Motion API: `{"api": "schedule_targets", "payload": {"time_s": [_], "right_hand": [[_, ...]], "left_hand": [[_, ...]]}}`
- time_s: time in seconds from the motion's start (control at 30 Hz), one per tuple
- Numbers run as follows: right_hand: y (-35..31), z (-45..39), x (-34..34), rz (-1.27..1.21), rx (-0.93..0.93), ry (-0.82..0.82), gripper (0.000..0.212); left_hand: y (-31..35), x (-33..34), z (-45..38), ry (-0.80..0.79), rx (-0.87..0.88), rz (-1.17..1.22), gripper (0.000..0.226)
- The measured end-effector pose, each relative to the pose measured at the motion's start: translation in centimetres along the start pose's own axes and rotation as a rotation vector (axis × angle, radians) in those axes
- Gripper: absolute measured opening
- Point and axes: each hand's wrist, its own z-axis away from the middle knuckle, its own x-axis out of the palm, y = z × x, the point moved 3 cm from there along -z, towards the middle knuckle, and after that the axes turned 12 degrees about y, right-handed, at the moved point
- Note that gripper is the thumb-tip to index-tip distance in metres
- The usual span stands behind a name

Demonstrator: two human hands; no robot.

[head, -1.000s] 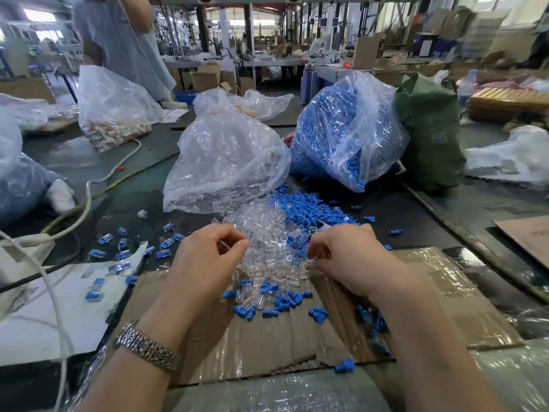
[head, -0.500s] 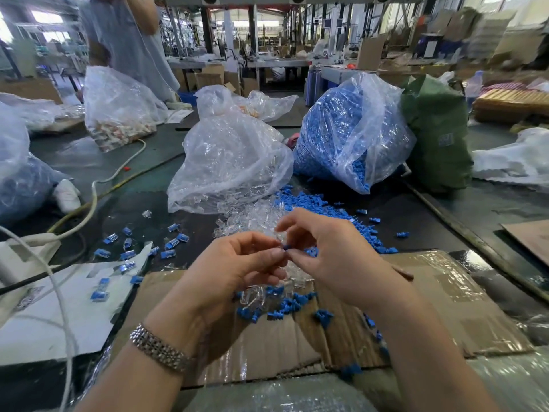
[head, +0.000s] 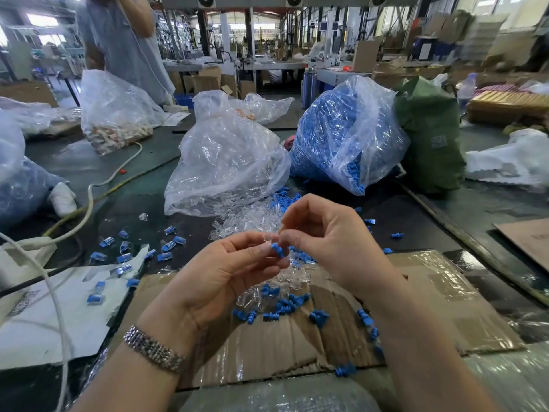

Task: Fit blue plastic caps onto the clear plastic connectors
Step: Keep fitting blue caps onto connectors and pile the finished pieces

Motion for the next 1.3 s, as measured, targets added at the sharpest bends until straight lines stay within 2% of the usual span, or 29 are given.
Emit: {"api": "schedule_targets", "payload": {"time_s": [0.17, 0.3, 0.43, 0.63, 0.77, 0.97, 1.13, 1.3], "right_hand": [[0.9, 0.1, 1.0, 0.132, 0.013, -0.025, 0.018], [1.2, 0.2, 1.3, 0.157, -0.012, -0.072, 0.015], [1.3, 0.3, 1.4, 0.345, -0.085, -0.049, 0.011], [1.0, -0.3, 0.1, 0.186, -0.022, 0.034, 0.007], [1.0, -0.2, -0.1, 0.124, 0.002, -0.026, 0.008], [0.4, 0.1, 0.0, 0.219, -0.168, -0.045, 0.021], [0.0, 0.4, 0.2, 0.303, -0.248, -0.047, 0.014], [-0.3, 0.5, 0.5, 0.351, -0.317, -0.057, 0.012]], "left_hand": [[-0.6, -0.3, -0.7, 0.043, -0.07, 0.052, 0.02], [-0.6, -0.7, -0.9, 0.065, -0.037, 0.065, 0.023], [-0.3, -0.8, -0.8, 0.089, 0.007, 0.039, 0.017], [0.1, -0.5, -0.3, 0.069, 0.026, -0.022, 0.025], [0.2, -0.2, 0.1, 0.056, 0.03, -0.017, 0.023], [0.3, -0.2, 0.2, 0.071, 0.038, -0.05, 0.018], [0.2, -0.2, 0.1, 0.105, 0.08, -0.096, 0.026], [0.2, 0.0, 0.2, 0.089, 0.11, -0.139, 0.023]]}}
